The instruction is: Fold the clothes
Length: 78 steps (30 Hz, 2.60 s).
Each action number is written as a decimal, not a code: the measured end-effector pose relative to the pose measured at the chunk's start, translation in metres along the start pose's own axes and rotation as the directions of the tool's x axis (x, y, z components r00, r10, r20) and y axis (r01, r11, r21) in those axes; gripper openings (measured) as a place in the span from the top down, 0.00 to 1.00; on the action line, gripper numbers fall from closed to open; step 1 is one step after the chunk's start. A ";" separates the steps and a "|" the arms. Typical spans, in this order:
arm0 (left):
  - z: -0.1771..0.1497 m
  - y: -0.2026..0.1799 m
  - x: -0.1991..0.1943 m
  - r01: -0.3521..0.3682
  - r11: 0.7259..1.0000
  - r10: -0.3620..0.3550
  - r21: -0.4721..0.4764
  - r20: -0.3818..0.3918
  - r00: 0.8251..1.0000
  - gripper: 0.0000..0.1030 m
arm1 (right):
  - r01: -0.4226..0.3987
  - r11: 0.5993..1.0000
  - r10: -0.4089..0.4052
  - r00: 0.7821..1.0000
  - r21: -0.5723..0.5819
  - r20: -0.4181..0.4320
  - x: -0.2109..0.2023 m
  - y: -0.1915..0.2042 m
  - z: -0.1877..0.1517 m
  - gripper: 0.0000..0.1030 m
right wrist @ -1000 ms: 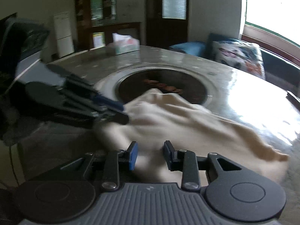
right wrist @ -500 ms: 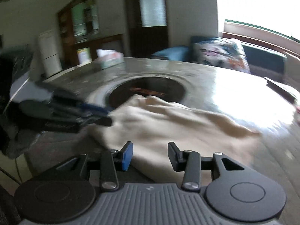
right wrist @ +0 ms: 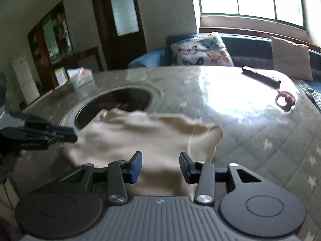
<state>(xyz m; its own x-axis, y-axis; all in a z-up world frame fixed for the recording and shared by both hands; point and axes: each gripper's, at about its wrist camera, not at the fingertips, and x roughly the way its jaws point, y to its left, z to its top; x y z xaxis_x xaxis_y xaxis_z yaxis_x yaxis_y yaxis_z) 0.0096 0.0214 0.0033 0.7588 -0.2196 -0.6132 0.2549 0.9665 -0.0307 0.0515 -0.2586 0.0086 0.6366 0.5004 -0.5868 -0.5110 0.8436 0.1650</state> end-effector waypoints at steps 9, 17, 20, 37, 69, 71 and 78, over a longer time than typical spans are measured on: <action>0.003 0.013 0.027 -0.006 0.999 0.004 -0.033 -0.060 0.998 0.77 | 0.052 0.995 -0.049 0.998 0.087 -0.039 0.035 -0.025 0.004 0.61; 0.018 0.022 0.038 -0.016 0.997 0.013 -0.072 -0.039 0.999 0.79 | 0.081 0.991 -0.078 0.996 0.110 -0.034 0.055 -0.042 0.019 0.61; 0.018 0.031 0.046 -0.034 0.995 0.028 -0.093 -0.057 0.998 0.79 | 0.082 0.989 -0.078 0.996 0.119 -0.034 0.061 -0.046 0.020 0.61; 0.022 0.081 0.025 -0.118 0.941 0.102 -0.316 -0.068 0.992 0.45 | -0.220 0.943 0.201 0.974 -0.251 -0.100 0.071 0.080 0.035 0.61; 0.002 0.093 0.042 0.113 0.604 -0.219 -0.789 -0.028 0.975 0.30 | -0.333 0.887 0.327 0.942 -0.320 -0.072 0.056 0.130 0.036 0.91; 0.001 0.092 0.047 0.127 0.584 -0.240 -0.802 -0.022 0.970 0.40 | -0.341 0.885 0.338 0.939 -0.316 -0.067 0.051 0.128 0.033 0.91; 0.000 0.092 0.056 0.121 0.576 -0.248 -0.808 -0.032 0.968 0.85 | -0.362 0.877 0.357 0.931 -0.315 -0.077 0.045 0.124 0.025 0.90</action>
<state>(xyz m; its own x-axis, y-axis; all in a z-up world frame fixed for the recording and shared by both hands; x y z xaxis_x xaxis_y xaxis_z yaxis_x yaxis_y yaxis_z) 0.0758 0.0977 -0.0336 0.6527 -0.4476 -0.6112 -0.2459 0.6379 -0.7298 0.0314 -0.1267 0.0229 0.3658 0.7518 -0.5486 -0.8610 0.4972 0.1073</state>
